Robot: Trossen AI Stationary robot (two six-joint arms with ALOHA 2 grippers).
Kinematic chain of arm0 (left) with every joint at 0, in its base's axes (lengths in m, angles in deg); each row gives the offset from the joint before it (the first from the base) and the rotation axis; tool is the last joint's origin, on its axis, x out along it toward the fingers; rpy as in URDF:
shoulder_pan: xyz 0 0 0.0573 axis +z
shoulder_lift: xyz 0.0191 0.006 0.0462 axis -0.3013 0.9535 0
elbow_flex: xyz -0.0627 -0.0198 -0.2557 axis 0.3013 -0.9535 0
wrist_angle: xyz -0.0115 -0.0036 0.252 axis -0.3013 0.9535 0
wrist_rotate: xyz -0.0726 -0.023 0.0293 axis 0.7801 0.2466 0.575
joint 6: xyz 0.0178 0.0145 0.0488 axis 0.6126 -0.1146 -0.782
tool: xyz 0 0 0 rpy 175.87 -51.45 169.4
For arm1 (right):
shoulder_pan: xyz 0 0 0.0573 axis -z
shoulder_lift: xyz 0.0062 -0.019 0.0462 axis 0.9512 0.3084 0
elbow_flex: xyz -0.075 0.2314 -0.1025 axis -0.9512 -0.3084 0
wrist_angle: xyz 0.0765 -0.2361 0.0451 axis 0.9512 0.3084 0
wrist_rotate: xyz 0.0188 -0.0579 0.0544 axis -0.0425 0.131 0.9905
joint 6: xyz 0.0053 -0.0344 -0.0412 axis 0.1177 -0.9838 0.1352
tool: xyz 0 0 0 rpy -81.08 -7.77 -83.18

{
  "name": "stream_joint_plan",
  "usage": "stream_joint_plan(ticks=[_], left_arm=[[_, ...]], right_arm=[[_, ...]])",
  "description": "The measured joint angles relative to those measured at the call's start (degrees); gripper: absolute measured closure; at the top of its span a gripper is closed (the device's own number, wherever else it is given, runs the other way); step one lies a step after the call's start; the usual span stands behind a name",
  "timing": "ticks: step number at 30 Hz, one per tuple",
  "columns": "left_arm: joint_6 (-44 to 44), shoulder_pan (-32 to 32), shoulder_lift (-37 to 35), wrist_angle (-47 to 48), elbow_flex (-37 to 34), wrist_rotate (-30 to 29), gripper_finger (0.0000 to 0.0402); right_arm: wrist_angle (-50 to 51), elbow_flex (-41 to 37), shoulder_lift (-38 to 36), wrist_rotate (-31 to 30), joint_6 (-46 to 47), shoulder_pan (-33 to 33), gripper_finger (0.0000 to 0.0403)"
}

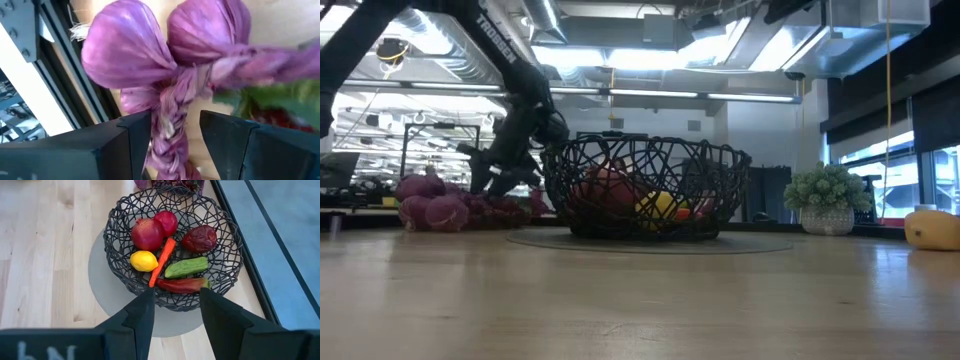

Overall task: Build produce basket
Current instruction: Put the garlics into the wire basket

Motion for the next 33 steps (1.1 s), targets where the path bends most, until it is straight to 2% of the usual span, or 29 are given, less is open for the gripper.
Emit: stream_joint_plan(ticks=[6,16,25,33], left_arm=[[-3.37,0.05,1.67,0.17,0.0,-0.49,0.0258],[-5.6,0.02,1.55,1.3,0.02,-0.36,0.0386],[-5.52,-0.13,-4.06,2.8,0.02,-0.35,0.0388],[-3.9,-1.02,-12.28,7.79,0.02,-3.61,0.0389]], right_arm=[[0.06,0.0,0.0,-0.05,0.12,0.0,0.0248],[0.07,0.0,0.0,-0.92,0.16,0.0,0.0248],[0.09,0.0,0.0,-0.92,0.16,0.0,0.0248],[0.09,0.0,0.0,-0.92,-0.01,0.0,0.0248]])
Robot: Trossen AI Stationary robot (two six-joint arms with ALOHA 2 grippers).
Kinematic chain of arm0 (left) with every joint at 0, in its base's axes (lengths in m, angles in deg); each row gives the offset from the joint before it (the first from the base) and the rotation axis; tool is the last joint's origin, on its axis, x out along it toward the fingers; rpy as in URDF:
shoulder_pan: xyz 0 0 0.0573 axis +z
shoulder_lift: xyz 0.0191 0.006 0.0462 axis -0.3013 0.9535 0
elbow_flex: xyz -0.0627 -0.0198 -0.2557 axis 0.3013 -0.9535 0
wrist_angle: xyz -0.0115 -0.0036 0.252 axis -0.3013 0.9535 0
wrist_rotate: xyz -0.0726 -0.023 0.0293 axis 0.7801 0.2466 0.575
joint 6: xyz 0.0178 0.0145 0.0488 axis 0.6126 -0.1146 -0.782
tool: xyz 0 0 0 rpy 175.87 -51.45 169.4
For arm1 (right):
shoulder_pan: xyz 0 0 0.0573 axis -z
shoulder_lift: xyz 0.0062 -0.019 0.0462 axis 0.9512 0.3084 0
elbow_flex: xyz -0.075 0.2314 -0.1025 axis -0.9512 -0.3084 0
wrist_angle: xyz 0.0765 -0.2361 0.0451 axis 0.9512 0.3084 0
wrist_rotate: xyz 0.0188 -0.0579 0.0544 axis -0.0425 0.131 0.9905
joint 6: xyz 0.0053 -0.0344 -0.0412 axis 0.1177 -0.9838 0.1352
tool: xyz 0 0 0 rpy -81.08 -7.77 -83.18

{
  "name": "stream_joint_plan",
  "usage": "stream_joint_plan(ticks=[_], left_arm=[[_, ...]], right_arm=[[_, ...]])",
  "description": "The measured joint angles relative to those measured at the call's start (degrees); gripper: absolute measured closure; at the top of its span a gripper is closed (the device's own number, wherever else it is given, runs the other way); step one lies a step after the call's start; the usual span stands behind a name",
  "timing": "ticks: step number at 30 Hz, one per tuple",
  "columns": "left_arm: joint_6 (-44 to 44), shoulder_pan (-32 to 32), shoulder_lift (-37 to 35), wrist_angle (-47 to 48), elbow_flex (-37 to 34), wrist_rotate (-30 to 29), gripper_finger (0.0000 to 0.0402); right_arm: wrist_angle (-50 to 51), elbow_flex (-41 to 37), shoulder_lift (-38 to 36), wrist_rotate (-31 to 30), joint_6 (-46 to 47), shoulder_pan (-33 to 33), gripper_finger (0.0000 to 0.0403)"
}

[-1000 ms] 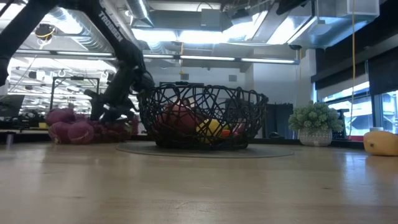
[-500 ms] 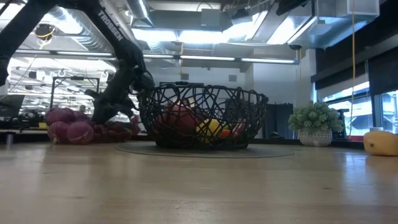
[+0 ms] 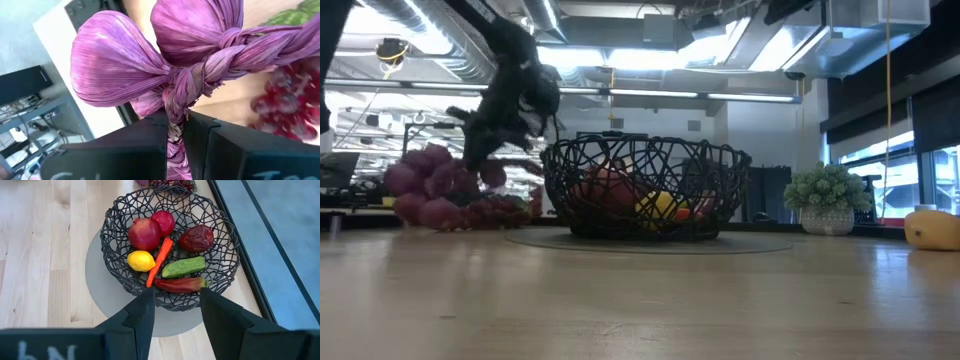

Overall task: Build produce basket
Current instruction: Put the garlics into the wire basket

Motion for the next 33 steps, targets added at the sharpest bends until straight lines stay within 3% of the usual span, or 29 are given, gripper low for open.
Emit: stream_joint_plan(ticks=[11,22,33], left_arm=[[3.5,-5.84,-13.81,2.15,0.0,-1.21,0.0389],[8.26,-17.82,-24.17,1.88,0.53,-2.36,0.0389],[8.66,-26.59,-23.06,1.63,19.05,-4.69,0.0389]], right_arm=[[0.0,0.0,0.0,0.0,-0.04,0.0,0.0248],[0.0,0.0,0.0,0.0,-0.04,-0.02,0.0248],[0.0,0.0,0.0,0.0,-0.04,-0.02,0.0248]])
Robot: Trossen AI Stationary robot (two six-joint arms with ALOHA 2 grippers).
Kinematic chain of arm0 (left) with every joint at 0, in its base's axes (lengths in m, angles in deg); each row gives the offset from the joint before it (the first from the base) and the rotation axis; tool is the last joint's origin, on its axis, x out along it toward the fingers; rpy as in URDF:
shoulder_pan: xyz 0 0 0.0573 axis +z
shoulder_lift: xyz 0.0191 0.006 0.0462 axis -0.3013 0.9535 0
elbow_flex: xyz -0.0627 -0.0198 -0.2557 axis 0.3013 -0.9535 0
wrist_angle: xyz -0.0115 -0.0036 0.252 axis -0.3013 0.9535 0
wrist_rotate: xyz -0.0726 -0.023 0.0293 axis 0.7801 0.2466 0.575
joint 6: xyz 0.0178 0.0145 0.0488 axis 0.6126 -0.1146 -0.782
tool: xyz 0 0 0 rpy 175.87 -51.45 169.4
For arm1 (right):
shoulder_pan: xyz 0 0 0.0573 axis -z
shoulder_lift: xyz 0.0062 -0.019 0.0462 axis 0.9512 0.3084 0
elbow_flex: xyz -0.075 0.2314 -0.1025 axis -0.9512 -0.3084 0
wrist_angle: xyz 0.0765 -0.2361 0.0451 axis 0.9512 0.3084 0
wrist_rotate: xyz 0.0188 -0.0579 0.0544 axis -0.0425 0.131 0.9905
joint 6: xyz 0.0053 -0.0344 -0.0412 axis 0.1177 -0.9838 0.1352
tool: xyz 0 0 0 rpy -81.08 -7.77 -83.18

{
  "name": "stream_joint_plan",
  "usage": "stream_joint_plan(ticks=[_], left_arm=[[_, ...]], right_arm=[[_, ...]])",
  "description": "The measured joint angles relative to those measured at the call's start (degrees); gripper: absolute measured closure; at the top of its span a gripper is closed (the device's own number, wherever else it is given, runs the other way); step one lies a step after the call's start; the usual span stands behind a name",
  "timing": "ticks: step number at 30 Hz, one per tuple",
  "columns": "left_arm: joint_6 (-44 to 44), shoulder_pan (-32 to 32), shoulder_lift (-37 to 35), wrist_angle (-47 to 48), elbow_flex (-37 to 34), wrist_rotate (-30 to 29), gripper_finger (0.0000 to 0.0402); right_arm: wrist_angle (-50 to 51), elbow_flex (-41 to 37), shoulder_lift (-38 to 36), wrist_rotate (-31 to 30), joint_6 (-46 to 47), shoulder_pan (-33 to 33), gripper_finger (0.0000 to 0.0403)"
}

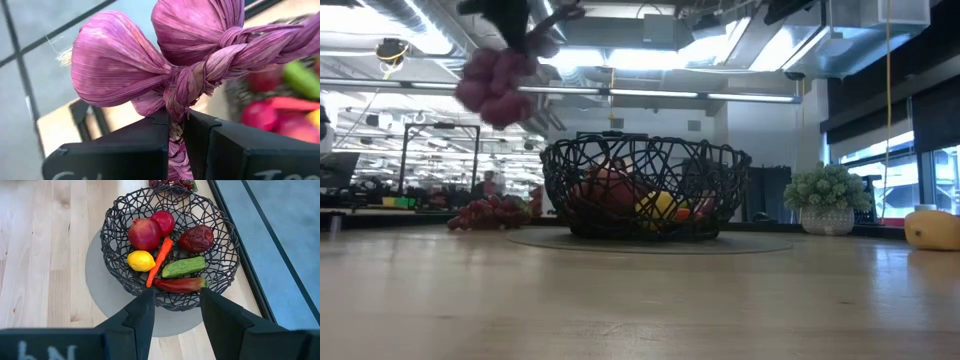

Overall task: Build produce basket
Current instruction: Put the garlics into the wire basket

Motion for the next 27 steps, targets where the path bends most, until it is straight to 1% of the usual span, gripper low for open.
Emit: stream_joint_plan(ticks=[5,11,15,20,22,27], left_arm=[[-1.99,-1.88,4.41,-0.04,9.64,-0.01,0.0389],[-6.21,-4.19,12.86,-1.96,19.63,0.86,0.0389],[-10.68,-5.83,18.11,-4.59,24.81,1.82,0.0389],[-16.85,-7.58,23.8,-5.8,29.26,2.3,0.0389],[-18.03,-8.02,25.26,-6.79,30.01,0.67,0.0389],[-18.26,-9.65,27.76,-9.79,30.68,-8.53,0.0389]], right_arm=[[-0.01,0.0,0.0,0.0,0.0,0.02,0.0248],[0.0,0.0,0.0,0.0,0.0,0.02,0.0248],[-0.01,0.0,0.0,0.0,0.0,0.02,0.0248],[-0.02,0.0,0.0,0.0,0.0,0.02,0.0248],[-0.02,0.0,0.0,0.0,0.0,0.02,0.0248],[-0.01,0.0,0.0,-0.01,0.0,0.02,0.0248]])
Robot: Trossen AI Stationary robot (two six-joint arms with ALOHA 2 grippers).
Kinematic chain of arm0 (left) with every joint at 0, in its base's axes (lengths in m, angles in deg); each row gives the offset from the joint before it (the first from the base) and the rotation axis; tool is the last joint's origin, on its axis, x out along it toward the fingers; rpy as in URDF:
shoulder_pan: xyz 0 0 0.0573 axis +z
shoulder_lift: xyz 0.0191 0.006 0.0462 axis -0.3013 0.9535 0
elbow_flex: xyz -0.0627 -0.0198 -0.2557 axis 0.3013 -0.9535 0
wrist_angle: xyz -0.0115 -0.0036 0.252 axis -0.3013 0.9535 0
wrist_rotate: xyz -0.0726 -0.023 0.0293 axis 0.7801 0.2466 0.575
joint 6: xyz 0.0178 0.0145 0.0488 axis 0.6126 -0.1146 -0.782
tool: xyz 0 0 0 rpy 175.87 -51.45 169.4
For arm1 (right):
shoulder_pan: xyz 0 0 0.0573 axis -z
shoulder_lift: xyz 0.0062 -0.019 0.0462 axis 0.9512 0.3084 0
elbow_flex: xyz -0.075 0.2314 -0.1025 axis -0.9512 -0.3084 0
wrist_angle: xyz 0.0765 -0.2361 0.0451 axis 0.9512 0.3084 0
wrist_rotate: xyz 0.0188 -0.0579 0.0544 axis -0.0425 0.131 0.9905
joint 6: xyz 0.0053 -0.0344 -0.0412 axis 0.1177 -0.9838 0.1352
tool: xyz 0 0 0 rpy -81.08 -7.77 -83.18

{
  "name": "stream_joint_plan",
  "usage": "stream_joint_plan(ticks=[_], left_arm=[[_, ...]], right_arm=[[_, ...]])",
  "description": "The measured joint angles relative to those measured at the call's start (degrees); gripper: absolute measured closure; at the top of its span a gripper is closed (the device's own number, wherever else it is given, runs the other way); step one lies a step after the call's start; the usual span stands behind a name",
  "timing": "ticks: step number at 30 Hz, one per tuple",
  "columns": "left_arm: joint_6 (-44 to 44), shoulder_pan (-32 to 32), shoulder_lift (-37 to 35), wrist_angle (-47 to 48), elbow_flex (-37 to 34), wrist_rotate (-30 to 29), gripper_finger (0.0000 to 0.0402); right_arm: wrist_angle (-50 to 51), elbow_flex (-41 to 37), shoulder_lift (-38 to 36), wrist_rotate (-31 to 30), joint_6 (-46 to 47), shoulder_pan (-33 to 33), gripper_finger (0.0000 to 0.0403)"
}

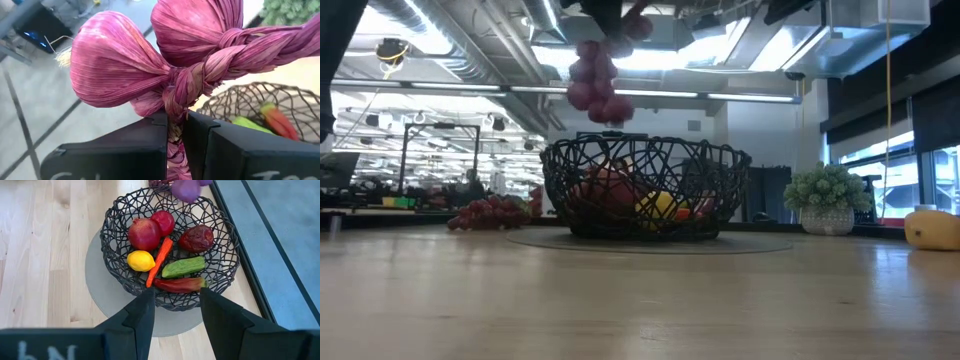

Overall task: Build produce basket
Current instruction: Put the garlics into the wire basket

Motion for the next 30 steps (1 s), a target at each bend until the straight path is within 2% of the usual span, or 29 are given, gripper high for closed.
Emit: stream_joint_plan(ticks=[19,25,30], left_arm=[[-0.7,-2.97,0.37,-3.1,0.09,-1.15,0.0389],[-4.48,-2.63,0.37,-2.6,0.09,7.35,0.0389],[-4.48,-1.76,0.37,-1.8,0.07,11.14,0.0389]], right_arm=[[0.01,-0.02,0.0,-1.88,0.09,-0.02,0.0248],[0.01,-0.02,0.0,-1.91,0.04,-0.02,0.0248],[0.02,-0.02,0.0,-1.91,0.26,-0.02,0.0248]])
